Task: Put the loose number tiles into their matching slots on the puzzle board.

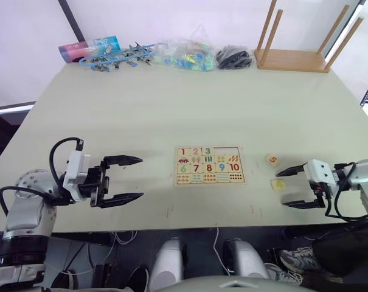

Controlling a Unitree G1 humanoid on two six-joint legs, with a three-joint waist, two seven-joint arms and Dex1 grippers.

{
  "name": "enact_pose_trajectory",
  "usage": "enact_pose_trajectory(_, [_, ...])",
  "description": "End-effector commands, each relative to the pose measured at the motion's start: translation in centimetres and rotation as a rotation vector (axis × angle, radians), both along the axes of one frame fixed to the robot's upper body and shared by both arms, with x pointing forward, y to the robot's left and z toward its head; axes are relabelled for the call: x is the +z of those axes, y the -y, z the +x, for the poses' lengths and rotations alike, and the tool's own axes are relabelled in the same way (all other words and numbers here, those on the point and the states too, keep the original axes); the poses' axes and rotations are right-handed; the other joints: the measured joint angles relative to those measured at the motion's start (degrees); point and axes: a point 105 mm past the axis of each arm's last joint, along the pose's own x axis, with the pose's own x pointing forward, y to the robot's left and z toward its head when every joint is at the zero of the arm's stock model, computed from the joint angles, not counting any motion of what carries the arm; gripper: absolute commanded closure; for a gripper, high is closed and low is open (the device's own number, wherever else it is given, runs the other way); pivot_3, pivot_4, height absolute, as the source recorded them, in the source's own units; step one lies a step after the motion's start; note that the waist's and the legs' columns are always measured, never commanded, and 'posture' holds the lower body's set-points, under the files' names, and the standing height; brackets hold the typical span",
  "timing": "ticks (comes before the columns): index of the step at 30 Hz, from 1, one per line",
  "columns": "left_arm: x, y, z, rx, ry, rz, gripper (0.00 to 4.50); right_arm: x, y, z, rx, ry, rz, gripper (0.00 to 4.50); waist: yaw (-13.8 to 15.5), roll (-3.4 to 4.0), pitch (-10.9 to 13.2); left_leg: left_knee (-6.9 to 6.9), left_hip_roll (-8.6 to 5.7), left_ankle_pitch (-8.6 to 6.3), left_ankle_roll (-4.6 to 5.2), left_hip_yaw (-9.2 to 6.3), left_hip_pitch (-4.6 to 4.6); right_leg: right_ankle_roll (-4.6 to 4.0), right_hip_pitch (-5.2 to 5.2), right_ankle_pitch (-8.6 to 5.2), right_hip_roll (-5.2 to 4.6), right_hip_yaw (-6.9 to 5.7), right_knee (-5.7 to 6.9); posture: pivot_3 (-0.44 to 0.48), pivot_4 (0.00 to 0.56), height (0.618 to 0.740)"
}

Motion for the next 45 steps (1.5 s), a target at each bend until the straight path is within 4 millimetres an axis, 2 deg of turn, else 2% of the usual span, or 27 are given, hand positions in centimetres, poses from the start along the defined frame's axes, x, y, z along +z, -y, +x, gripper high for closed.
enact_pose_trajectory(1, [0.9,-0.2,-0.2,-0.021,0.032,0.001,0.0,-0.4,0.0,-0.2,0.027,-0.015,-0.014,0.26,0.0,0.0,0.0,0.0,0.0,0.0,0.0,0.0,0.0,0.0,0.0,0.0,0.0,0.0,0.0,0.0,0.15,0.74])
enact_pose_trajectory(3, [0.9,-0.1,-0.2,-0.021,0.031,0.003,0.0,-0.5,0.0,-0.2,0.029,-0.018,-0.017,0.68,0.0,-0.01,-0.01,0.0,0.01,0.0,0.0,0.01,0.01,0.0,0.01,0.0,0.0,0.0,0.0,0.0,0.15,0.74])
enact_pose_trajectory(8, [0.9,-0.2,-0.3,-0.021,0.031,0.005,0.0,-0.7,0.1,-0.1,0.026,-0.017,-0.022,3.01,0.01,-0.01,-0.01,0.02,0.01,0.0,0.0,0.01,0.03,0.0,0.02,0.0,-0.01,0.0,0.01,0.0,0.15,0.74])
enact_pose_trajectory(10, [0.9,-0.1,-0.2,-0.022,0.031,0.005,0.0,-0.8,0.2,0.0,0.02,-0.016,-0.027,3.61,-0.01,-0.06,-0.04,0.03,0.01,0.0,0.0,0.01,0.07,0.0,0.03,0.0,-0.01,0.0,0.01,0.0,0.15,0.74])
enact_pose_trajectory(18, [0.8,-0.1,-0.3,-0.029,0.032,0.003,0.0,0.1,0.1,-0.1,0.017,-0.013,-0.01,3.6,0.0,-0.06,-0.04,0.04,0.06,0.0,0.0,-0.06,0.09,-0.02,0.03,0.02,-0.02,0.0,0.03,0.0,0.15,0.74])
enact_pose_trajectory(28, [0.7,0.0,-0.1,-0.032,0.035,-0.004,0.0,3.5,-1.5,1.4,-0.088,0.054,-0.013,3.6,0.03,0.07,0.04,0.03,0.06,0.0,0.0,-0.07,0.04,-0.04,0.0,0.02,-0.03,0.02,0.06,0.0,0.15,0.74])
enact_pose_trajectory(33, [0.8,0.1,0.0,-0.033,0.036,-0.012,0.0,6.1,-3.7,2.1,-0.138,0.043,-0.001,3.6,0.05,0.07,0.04,0.02,0.05,0.0,-0.01,-0.08,0.01,-0.03,-0.06,0.02,-0.05,0.02,0.05,0.0,0.15,0.74])
enact_pose_trajectory(36, [0.8,0.2,0.0,-0.033,0.037,-0.015,0.0,7.0,-4.8,2.4,-0.152,0.043,-0.002,3.6,0.12,0.07,0.04,0.02,0.06,0.0,-0.01,-0.1,0.01,-0.04,-0.08,0.02,-0.05,0.02,0.05,0.0,0.15,0.74])
enact_pose_trajectory(39, [1.1,0.1,0.3,0.006,0.032,-0.059,0.0,8.4,-6.8,3.4,-0.169,0.082,-0.029,3.6,0.06,0.07,0.04,0.02,0.06,0.0,-0.01,-0.1,-0.04,-0.04,-0.14,0.02,-0.07,0.02,0.04,0.0,0.15,0.74])
enact_pose_trajectory(45, [1.4,-0.2,0.1,0.068,0.019,-0.091,0.0,9.6,-9.0,4.4,-0.167,0.074,-0.041,3.6,0.03,0.06,0.04,-0.01,0.07,-0.01,-0.01,-0.15,-0.08,-0.04,-0.2,0.02,-0.07,0.02,0.03,0.0,0.15,0.74])
